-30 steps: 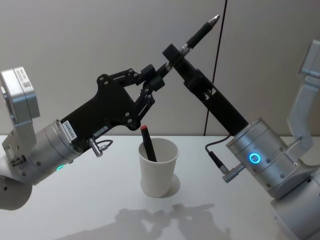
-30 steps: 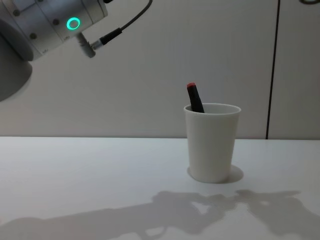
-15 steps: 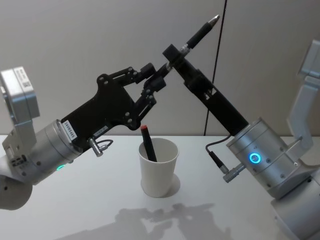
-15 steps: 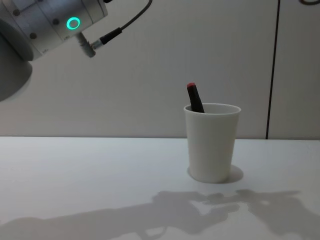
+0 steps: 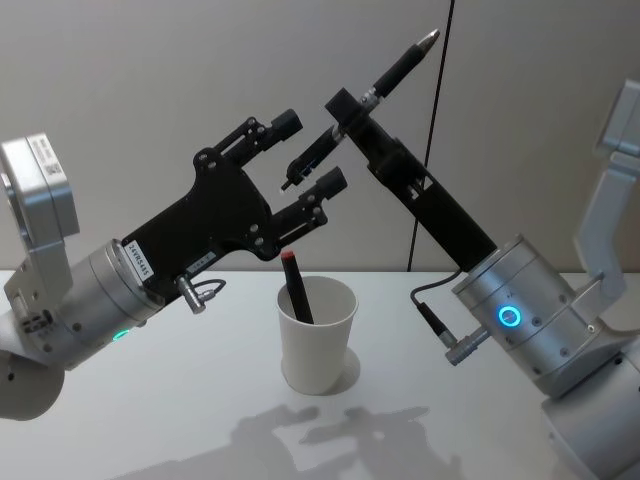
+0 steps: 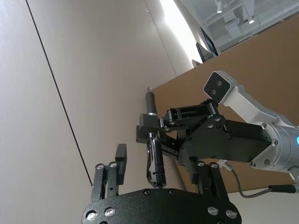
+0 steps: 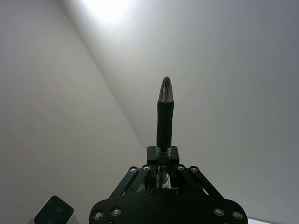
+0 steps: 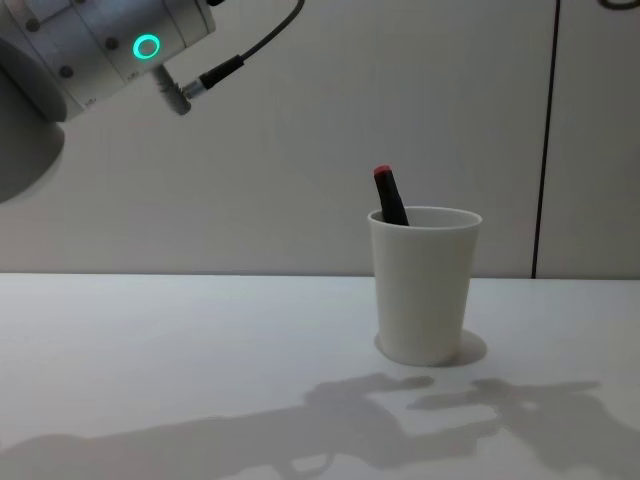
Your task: Place the pen into the pen holder.
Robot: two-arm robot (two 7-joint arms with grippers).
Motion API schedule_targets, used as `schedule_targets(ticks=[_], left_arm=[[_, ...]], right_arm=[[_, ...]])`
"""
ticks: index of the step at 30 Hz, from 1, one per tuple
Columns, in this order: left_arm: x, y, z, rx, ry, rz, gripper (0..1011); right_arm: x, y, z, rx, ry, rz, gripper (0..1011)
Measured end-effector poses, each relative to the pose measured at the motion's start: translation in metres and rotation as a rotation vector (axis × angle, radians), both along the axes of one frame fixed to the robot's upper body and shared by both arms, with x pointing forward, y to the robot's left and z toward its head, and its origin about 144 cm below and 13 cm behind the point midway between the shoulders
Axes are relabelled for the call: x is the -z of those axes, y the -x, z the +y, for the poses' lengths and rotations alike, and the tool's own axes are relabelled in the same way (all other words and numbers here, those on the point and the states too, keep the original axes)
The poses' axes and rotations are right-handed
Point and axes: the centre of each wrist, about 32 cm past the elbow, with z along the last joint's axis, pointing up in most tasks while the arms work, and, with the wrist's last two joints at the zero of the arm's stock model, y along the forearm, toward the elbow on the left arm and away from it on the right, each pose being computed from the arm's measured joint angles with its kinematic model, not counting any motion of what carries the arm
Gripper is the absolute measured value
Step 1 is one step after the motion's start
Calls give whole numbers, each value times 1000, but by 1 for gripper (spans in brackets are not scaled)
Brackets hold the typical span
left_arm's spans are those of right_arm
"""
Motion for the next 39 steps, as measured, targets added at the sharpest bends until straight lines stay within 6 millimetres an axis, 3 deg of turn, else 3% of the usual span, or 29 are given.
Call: schedule_targets(ticks=[10,29,39], left_arm=[[0,0,0,0,0,0,1000],[0,0,0,0,-1,0,1003],[0,0,0,0,-1,0,1003]], right_arm=[[-1,-1,0,22,3,-11,142],[2,-7,-2,243,116,-75,142],[17,-17,-3,366,245,-70,142]])
